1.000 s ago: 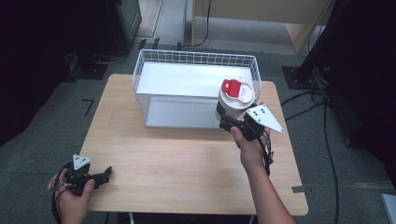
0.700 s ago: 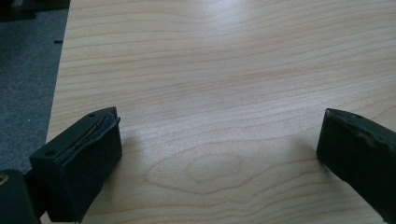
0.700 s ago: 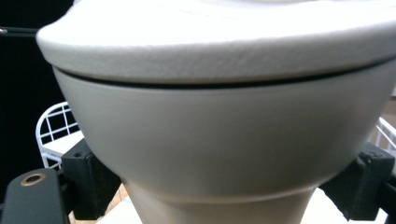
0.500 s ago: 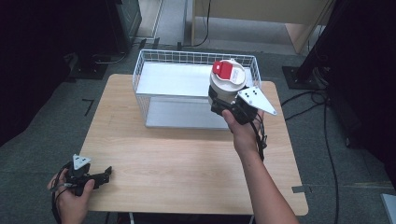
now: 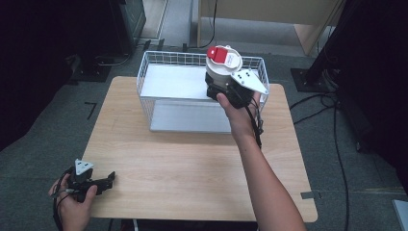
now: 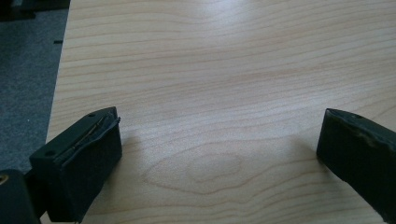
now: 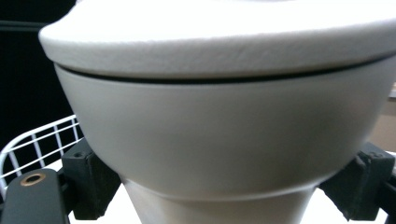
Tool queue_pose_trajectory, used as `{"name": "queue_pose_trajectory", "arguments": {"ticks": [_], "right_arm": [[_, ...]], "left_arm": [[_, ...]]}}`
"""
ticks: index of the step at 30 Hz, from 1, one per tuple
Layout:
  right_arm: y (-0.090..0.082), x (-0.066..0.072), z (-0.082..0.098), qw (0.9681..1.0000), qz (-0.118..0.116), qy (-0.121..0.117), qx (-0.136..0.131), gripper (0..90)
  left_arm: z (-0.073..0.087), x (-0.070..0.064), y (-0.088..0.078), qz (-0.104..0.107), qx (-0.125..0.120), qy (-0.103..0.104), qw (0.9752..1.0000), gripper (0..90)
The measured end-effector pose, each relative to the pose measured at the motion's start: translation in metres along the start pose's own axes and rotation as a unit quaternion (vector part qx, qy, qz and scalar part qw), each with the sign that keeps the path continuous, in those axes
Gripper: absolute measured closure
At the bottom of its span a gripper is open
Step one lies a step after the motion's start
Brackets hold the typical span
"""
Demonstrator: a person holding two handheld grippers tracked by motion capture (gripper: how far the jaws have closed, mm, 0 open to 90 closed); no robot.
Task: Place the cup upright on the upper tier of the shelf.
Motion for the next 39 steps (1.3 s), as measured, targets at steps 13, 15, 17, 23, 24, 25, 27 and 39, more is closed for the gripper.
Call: {"name": "queue_pose_trajectory", "arguments": {"ticks": [13, 15, 17, 23, 24, 25, 27, 39], "right_arm": [[0.045, -0.013, 0.009, 0.9995, 0.017, 0.006, 0.024, 11.9], [0.051, -0.014, 0.009, 0.9994, 0.019, 0.006, 0.027, 11.9], [0.055, -0.014, 0.009, 0.9994, 0.02, 0.007, 0.028, 11.9], [0.064, -0.019, 0.007, 0.999, 0.026, 0.006, 0.035, 11.7], [0.064, -0.019, 0.007, 0.999, 0.026, 0.008, 0.035, 11.7], [0.065, -0.02, 0.007, 0.9989, 0.028, 0.012, 0.035, 11.7], [0.066, -0.021, 0.008, 0.9989, 0.028, 0.015, 0.034, 11.6], [0.061, -0.024, 0.0, 0.9982, 0.0, 0.058, 0.014, 0.0]], "left_arm": [[0.0, 0.0, 0.0, 0.0, 0.0, -0.001, 1.0, 0.5], [0.0, 0.0, 0.0, 0.0, 0.0, -0.001, 1.0, 0.4], [0.0, 0.0, 0.0, 0.0, 0.0, -0.001, 1.0, 0.4], [0.0, 0.0, 0.0, 0.0, 0.0, -0.001, 1.0, 0.4], [0.0, 0.0, 0.0, 0.0, 0.0, -0.001, 1.0, 0.4], [0.0, 0.0, 0.0, 0.0, 0.0, -0.001, 1.0, 0.4], [0.0, 0.0, 0.0, 0.0, 0.0, -0.001, 1.0, 0.4], [0.0, -0.001, 0.0, -0.001, 0.0, -0.002, 1.0, 0.4]]}}
Point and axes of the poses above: each handheld gripper's, and its own axes: y roughly forward along the jaws, z roughly out of its underside, x roughly to its left, the point moved 7 cm from there along y, roughly forward along the jaws, and after that the axes turned 14 degrees about -z, right-handed, at the moved point
